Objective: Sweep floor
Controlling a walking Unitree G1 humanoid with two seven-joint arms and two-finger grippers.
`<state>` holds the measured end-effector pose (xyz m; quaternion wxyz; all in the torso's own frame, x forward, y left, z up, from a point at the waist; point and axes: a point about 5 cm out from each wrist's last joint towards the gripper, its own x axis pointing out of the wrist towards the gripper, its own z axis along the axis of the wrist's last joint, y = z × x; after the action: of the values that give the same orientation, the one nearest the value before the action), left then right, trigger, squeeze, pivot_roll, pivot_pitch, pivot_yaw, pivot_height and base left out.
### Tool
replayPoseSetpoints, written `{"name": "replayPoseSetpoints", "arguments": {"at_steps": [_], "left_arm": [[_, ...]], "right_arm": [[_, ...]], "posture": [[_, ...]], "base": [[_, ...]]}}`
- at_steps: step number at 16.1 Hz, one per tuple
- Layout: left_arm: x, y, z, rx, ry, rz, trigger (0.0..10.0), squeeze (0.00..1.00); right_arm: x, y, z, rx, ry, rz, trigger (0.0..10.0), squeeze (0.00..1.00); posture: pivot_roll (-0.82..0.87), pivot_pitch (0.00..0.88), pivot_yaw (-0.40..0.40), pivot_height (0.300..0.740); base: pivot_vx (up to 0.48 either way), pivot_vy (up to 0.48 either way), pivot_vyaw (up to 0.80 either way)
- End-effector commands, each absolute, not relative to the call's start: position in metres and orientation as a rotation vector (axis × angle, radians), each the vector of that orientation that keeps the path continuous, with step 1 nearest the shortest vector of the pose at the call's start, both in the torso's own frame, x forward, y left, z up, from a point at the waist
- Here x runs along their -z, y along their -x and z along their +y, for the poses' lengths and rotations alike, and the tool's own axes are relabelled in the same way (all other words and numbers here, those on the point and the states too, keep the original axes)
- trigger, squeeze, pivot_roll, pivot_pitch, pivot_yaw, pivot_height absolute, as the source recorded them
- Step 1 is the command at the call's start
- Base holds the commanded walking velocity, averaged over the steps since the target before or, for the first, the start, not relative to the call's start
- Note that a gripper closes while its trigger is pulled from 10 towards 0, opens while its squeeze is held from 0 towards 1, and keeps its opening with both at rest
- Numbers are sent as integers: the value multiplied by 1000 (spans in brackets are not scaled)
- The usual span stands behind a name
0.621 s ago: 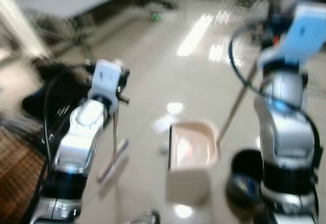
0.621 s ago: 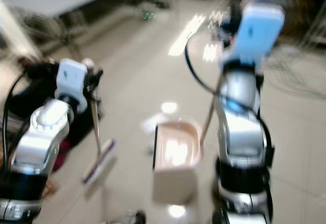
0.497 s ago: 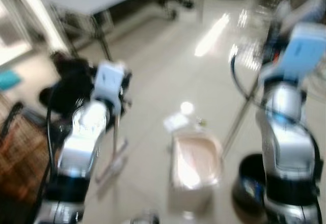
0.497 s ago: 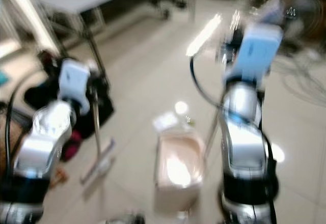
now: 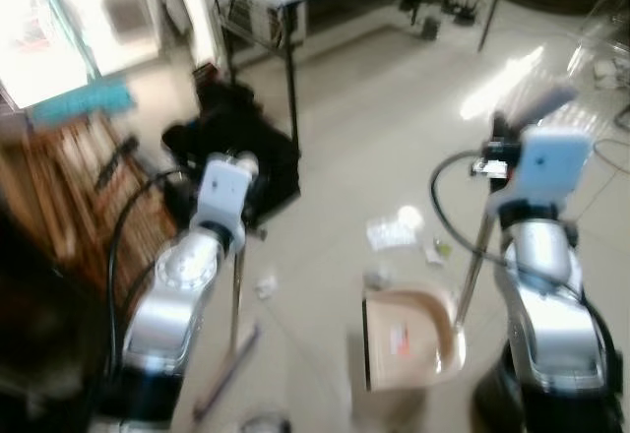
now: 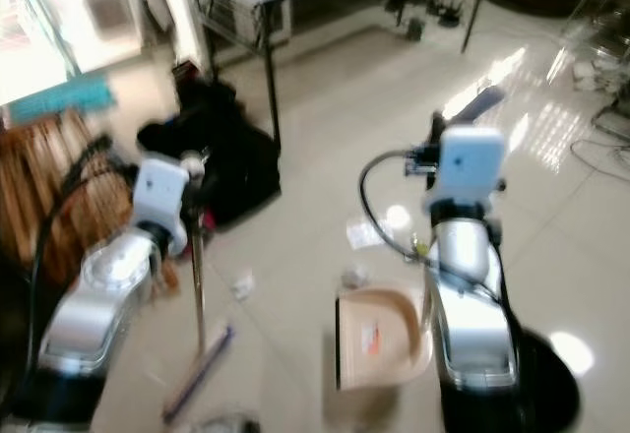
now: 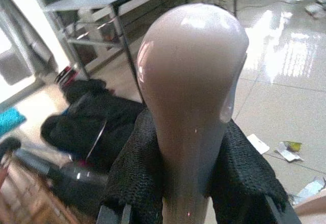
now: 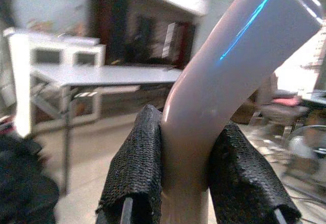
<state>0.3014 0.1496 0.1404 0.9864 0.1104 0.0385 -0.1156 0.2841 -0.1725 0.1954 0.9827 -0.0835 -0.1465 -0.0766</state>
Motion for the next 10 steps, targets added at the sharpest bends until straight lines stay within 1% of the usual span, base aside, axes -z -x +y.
{"name": "replayPoseSetpoints", "arguments": {"at_steps": [1, 3, 4, 7, 10], "left_arm": [[-154, -300, 151, 217, -231, 24, 10000, 0], [-158, -299, 150, 227, -229, -3, 10000, 0], [-160, -300, 148, 237, -246, -18, 10000, 0], [-166, -307, 136, 276, -235, -37, 10000, 0], [-170, -311, 135, 284, -229, -44, 10000, 0]], "right_arm": [[-198, -284, -169, 126, 148, -320, 10000, 0], [-196, -284, -171, 145, 117, -312, 10000, 0], [-194, -284, -172, 153, 76, -304, 10000, 0], [-186, -278, -168, 146, 0, -254, 10000, 0], [-179, -274, -169, 166, -4, -224, 10000, 0]], "posture": [[-50, 66, 7, 740], [-54, 71, 15, 740], [-59, 73, 23, 740], [-76, 80, 52, 740], [-73, 82, 55, 740]], "base": [[0, 0, 800], [0, 0, 800], [0, 0, 0], [286, 0, 0], [296, 0, 0]]}}
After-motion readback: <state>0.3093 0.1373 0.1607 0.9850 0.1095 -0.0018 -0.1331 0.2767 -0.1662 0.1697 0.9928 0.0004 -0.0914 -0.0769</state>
